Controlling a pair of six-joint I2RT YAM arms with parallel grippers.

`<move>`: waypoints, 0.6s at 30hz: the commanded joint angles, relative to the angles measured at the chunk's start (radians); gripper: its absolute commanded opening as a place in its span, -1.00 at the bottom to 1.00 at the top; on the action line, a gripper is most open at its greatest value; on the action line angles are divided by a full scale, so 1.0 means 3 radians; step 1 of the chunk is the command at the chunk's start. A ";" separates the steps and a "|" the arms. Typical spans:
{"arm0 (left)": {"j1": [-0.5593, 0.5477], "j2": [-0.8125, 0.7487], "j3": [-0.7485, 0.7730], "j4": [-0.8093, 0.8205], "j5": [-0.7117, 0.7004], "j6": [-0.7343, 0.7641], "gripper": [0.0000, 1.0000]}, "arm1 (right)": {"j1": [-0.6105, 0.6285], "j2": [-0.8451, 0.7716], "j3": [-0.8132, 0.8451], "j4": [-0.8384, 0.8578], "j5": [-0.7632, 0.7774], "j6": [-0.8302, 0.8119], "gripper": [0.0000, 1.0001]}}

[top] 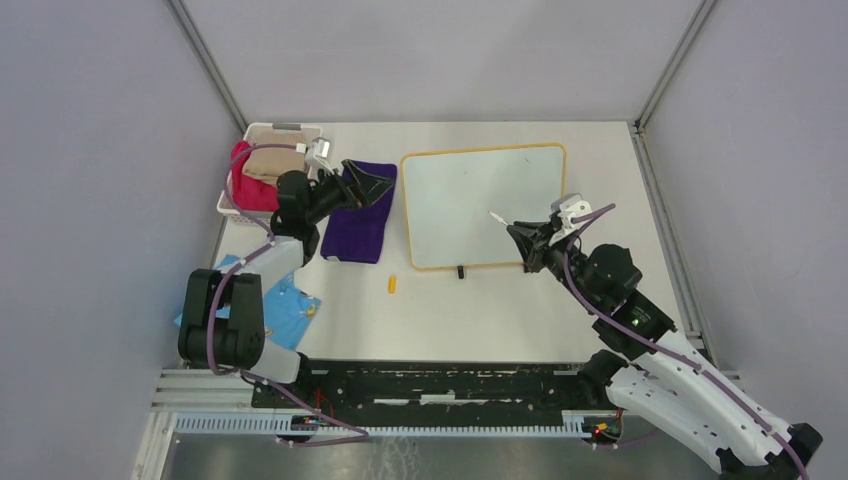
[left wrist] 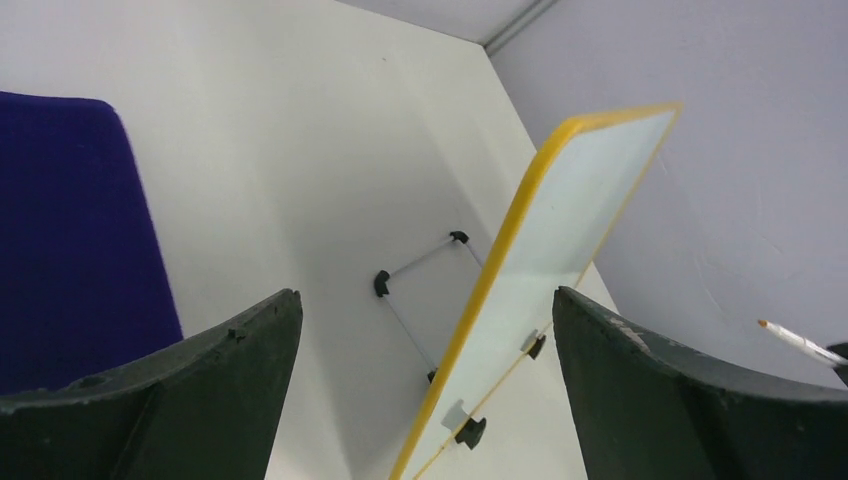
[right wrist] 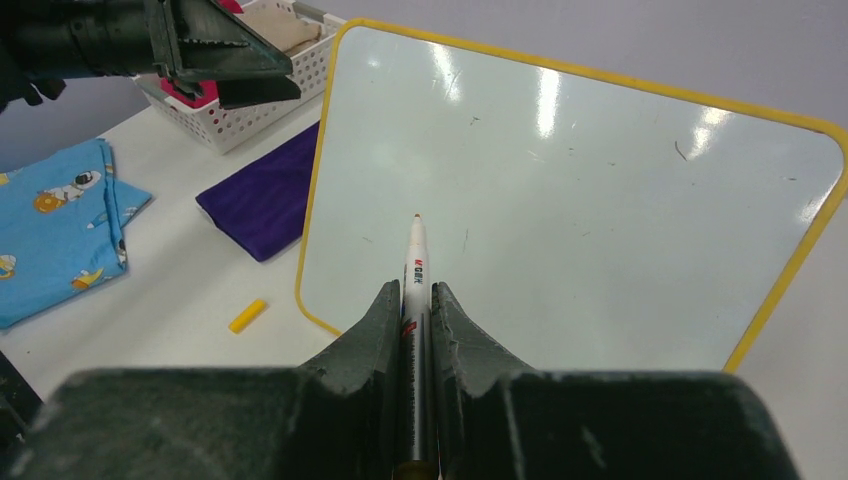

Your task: Write a sentence on the whiteboard

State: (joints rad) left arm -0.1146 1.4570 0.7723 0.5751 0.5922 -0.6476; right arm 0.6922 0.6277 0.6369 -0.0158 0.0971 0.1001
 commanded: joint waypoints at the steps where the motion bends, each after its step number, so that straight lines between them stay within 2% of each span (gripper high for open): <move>1: 0.0055 0.0119 -0.0226 0.1302 0.0483 -0.0476 0.99 | 0.0013 -0.0061 0.0098 0.0165 -0.0063 0.0002 -1.00; 7: 0.0069 0.0073 -0.0548 0.1989 0.0312 -0.0690 0.99 | 0.0013 -0.0098 0.0060 0.0195 -0.0072 0.0014 -1.00; 9: 0.0102 0.0025 -0.0614 0.2061 0.0186 -0.0775 0.99 | 0.0013 -0.0101 0.0055 0.0205 -0.0068 0.0016 -1.00; 12: 0.0279 -0.0043 -0.0505 0.1673 0.0061 -0.0916 0.99 | 0.0011 -0.0113 0.0053 0.0216 -0.0068 0.0016 -1.00; 16: 0.0509 0.0003 -0.0093 0.1083 0.0532 -0.0851 0.99 | 0.0015 -0.0156 0.0025 0.0227 -0.0063 0.0009 -1.00; 18: 0.0510 -0.0071 0.0060 0.0663 0.0550 -0.0648 0.99 | 0.0013 -0.0177 0.0001 0.0246 -0.0055 0.0011 -1.00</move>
State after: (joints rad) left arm 0.0196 1.4815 0.6724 0.9295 0.6880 -0.8700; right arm 0.6922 0.5957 0.6369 -0.0071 0.0826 0.1001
